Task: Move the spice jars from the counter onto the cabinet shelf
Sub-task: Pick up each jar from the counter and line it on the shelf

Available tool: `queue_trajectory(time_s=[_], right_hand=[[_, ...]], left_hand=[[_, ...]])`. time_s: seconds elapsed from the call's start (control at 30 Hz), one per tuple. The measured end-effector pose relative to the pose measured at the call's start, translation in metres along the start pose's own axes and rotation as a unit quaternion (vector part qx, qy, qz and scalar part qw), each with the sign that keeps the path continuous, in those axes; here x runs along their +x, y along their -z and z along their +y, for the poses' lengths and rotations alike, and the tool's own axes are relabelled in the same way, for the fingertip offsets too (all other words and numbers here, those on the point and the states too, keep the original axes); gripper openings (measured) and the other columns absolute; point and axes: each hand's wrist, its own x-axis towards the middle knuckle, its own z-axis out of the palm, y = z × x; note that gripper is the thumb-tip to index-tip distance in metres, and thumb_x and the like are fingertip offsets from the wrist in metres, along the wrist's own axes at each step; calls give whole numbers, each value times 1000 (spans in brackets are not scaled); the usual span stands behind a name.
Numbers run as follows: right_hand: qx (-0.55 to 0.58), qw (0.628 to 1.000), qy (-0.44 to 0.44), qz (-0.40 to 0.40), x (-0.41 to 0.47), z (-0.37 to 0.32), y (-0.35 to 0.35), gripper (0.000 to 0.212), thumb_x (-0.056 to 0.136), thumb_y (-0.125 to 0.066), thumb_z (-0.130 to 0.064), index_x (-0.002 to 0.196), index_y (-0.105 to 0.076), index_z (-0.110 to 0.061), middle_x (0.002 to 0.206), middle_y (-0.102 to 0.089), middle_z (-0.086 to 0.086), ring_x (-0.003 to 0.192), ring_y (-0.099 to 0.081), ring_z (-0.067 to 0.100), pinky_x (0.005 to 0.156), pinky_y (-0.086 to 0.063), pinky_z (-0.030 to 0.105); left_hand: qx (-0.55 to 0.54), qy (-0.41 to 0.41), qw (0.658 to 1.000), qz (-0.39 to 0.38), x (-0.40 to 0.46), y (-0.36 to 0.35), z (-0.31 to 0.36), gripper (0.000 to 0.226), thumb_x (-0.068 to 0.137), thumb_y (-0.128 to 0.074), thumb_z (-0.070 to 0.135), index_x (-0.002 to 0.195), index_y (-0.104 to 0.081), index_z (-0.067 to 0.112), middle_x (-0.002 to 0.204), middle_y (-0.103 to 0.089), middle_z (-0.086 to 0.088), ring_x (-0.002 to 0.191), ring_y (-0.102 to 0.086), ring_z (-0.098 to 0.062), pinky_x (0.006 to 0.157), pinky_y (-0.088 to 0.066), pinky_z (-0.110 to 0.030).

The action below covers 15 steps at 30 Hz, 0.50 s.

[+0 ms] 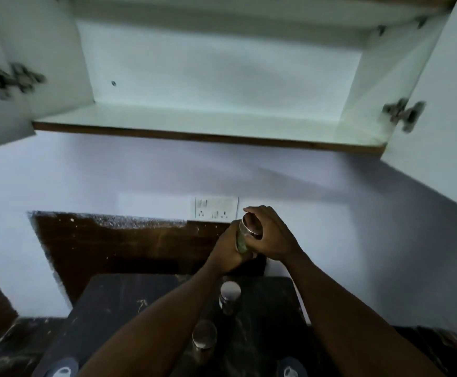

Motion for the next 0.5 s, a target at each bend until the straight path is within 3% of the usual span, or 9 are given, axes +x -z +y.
queue_trajectory(time_s=[0.13,0.23,0.33,0.47,0.5], right_hand=[[13,996,67,52,41,-38,44,65,77,-67,-39,140,-50,-35,123,-56,-22,116,-51,3,97,-47,23],[31,993,93,66,68,-65,69,66,78,-67,-35,141,-48,-37,127,-54,-20,118,-50,4,96,-40,16],[90,983,128,95,88,-91,89,69,81,-70,-31,145,-46,-32,135,-53,-11,125,-54,6,99,-45,20],[205,959,103,164,118,-115,93,71,87,-72,-38,150,-42,-23,143,-50,-3,127,-54,7,100,-51,24],[233,946,113,195,158,-154,95,73,88,-73,-42,150,-40,-24,143,-51,-4,123,-56,5,95,-53,24]], left_hand=[[4,-67,997,47,23,44,45,76,71,-89,38,135,-48,32,124,-67,16,111,-67,0,91,-55,-20],[-6,-83,992,94,35,70,70,72,69,-90,39,128,-50,36,113,-71,17,99,-71,-1,80,-61,-27],[-33,-94,981,167,42,89,93,68,66,-90,44,122,-51,37,109,-71,18,93,-72,-3,74,-64,-33],[-19,-119,956,268,61,113,123,81,63,-89,52,129,-46,34,120,-66,16,102,-68,-1,76,-60,-18],[4,-138,933,333,76,167,138,83,63,-89,53,129,-43,33,122,-64,15,103,-67,-1,76,-59,-16]])
